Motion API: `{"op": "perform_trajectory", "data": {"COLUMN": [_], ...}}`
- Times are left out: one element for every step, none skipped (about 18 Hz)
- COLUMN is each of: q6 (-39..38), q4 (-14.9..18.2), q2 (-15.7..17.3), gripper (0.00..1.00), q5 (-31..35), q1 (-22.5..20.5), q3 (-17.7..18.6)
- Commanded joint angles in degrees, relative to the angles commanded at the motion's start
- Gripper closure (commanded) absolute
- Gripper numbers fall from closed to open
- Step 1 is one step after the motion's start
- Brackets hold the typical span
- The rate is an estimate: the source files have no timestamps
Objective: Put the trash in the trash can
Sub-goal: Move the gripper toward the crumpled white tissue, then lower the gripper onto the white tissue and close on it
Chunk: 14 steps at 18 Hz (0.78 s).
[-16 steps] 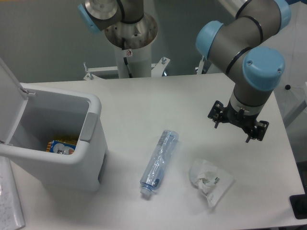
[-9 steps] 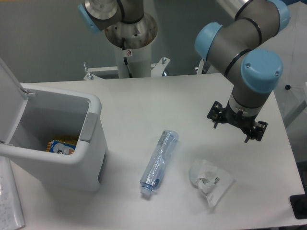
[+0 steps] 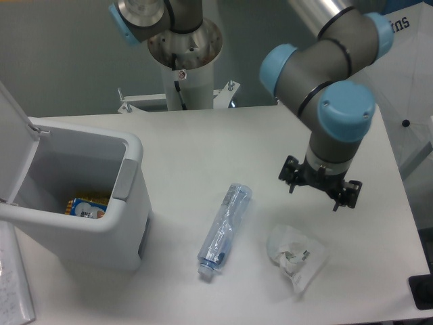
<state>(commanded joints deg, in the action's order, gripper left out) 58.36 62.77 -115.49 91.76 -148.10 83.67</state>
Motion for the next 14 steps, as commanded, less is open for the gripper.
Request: {"op": "perform_trajectory", "data": {"q6": [-0.61,-2.7,-5.34,-8.15,-10.18,-11.07,-11.25,-11.42,-11.51,-11.51,-11.34,-11.08,-11.08,-11.25], "q4": [-1.06,-2.12,-3.34,-4.49,-5.46,-6.42,-7.22,-8.01,-8.45,-8.45,-8.54,-8.54,-8.63,-8.63], "q2": [-0.17,-0.52,-0.88,-1.66,-2.45,-3.59,-4.91,-5.97,-6.76,-7.55,-8.17,-8.35,-8.7,-9.05], "gripper": [0.0,0.0,0.0,0.0,0.0,0.0,0.0,0.0,0.0,0.0,0.0,0.0,0.0,0.0], "q5": [0.09,0.18,0.18,0.18,0.7,2.1,3.85,5.61,6.93,7.38,7.38,7.38,7.38,7.47], "q1": [0.53,0.71,0.8,1.49,2.2,2.9,4.12,5.36,5.89,6.07,6.33,6.68,6.69,6.77], "q3": [0.7,1.49,1.94,2.2,2.2,1.86,1.59,1.33,1.32,1.32,1.06,0.89,0.8,0.8]}}
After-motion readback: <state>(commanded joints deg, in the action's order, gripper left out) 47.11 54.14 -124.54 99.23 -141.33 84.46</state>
